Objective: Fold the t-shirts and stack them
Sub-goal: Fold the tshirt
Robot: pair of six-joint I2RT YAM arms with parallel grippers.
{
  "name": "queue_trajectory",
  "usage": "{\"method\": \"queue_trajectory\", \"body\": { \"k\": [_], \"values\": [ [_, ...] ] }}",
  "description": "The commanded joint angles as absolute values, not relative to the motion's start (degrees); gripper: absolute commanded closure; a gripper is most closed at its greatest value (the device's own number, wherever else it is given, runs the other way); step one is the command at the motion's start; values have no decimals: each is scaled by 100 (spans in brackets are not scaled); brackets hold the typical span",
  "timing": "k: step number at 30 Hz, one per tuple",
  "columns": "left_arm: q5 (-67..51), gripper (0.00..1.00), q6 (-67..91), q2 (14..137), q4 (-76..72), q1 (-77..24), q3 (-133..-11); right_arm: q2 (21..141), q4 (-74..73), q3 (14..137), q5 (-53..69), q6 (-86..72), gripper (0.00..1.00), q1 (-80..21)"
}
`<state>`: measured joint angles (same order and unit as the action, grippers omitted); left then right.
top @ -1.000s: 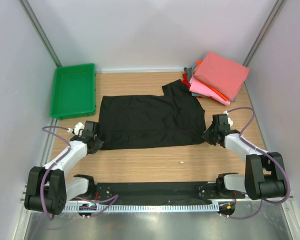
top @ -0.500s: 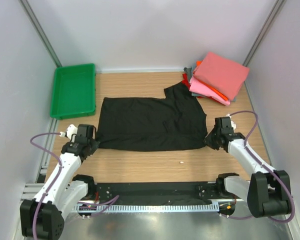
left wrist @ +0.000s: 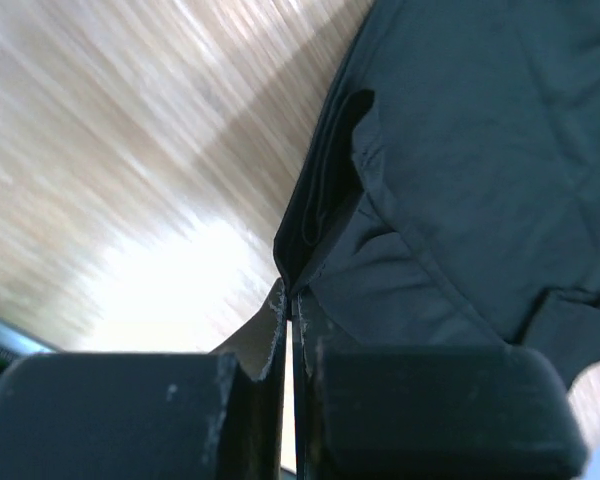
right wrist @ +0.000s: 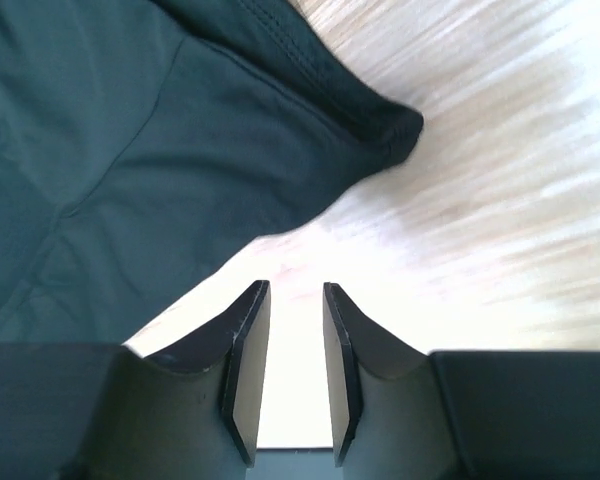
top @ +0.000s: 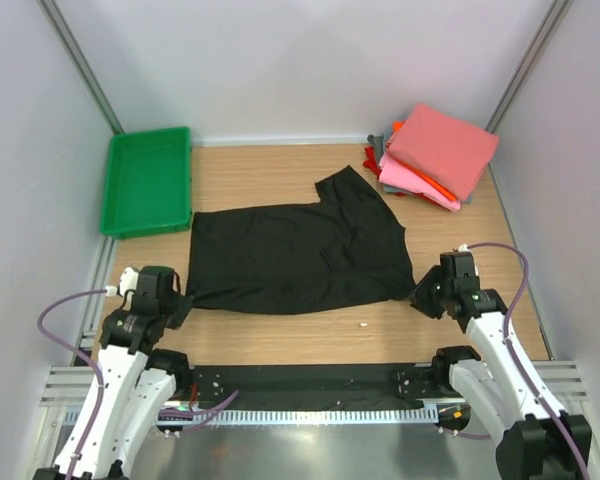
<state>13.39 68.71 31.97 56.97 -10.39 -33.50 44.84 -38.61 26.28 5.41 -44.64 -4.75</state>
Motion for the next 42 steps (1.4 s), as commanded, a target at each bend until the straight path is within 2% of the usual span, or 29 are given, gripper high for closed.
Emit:
{"method": "queue_trajectory", "body": {
  "k": [1, 3, 5, 6, 7, 8, 10, 11, 16, 17, 22, 24, 25, 27, 28, 29, 31, 32, 37, 38, 42],
  "values": [
    [1318, 100, 7075, 2805, 6485, -1046, -3682, 3922, -4455, 2725, 624, -4614, 66, -475],
    [1353, 100, 7084, 2559, 6793, -1046, -3787, 3754, -4701, 2742, 624, -4623, 66, -475],
    [1354, 87, 7006, 2426, 7047, -1046, -3858, 3517, -4894, 2742, 642, -4614, 66, -475],
    [1336, 77, 6961, 2374, 7118, -1046, -3928, 3437, -4948, 2742, 650, -4606, 64, -475],
    [1310, 54, 6900, 2295, 7189, -1046, -3972, 3367, -5000, 2751, 659, -4588, 59, -466],
    [1214, 43, 6778, 2268, 7276, -1046, -4007, 3253, -5079, 2803, 677, -4553, 55, -466],
    [1082, 27, 6610, 2259, 7365, -1046, -4157, 3182, -5106, 2900, 720, -4404, 44, -466],
    [1038, 24, 6540, 2276, 7383, -1046, -4227, 3182, -5089, 3066, 729, -4325, 42, -466],
    [888, 21, 5408, 2495, 6832, -1046, -4772, 3506, -4694, 3629, 904, -4147, 29, -474],
    [896, 21, 5249, 2653, 6733, -1046, -4903, 3620, -4163, 3673, 1253, -4157, 28, -475],
    [810, 22, 4256, 3295, 6207, -1046, -5255, 5656, -3095, 4585, 1557, -4561, 27, -694],
    [634, 22, 4132, 3453, 5986, -1046, -5308, 6360, -2770, 5516, 1154, -4352, 27, -1017],
    [581, 22, 3879, 3506, 5820, -1046, -5352, 7259, -2734, 6320, 995, -4246, 27, -1133],
    [589, 21, 3587, 3603, 5678, -1046, -5423, 8291, -2820, 7299, 644, -3685, 27, -1404],
    [737, 21, 3577, 3630, 5634, -1046, -5414, 9289, -3187, 8444, 494, -3474, 26, -1467],
    [660, 20, 3542, 3656, 5573, -1037, -5371, 9882, -3417, 9064, 344, -3045, 27, -1511],
    [-205, 21, 3367, 3534, 5075, -1037, -5204, 10841, -3917, 10817, 107, -2726, 27, -1564],
    [-437, 21, 3271, 3464, 4923, -1037, -5012, 11751, -3972, 11333, 45, -2533, 27, -1564],
    [113, 18, 3428, 2972, 4799, -1028, -4861, 13972, -4456, 14574, -491, -2127, 28, -1573],
    [71, 18, 3410, 2910, 4790, -976, -4869, 14366, -4395, 14772, -588, -2083, 29, -1573],
    [123, 18, 3428, 2839, 4834, -906, -4878, 14528, -3307, 14345, -1089, -1698, 30, -1643]
  ]
}}
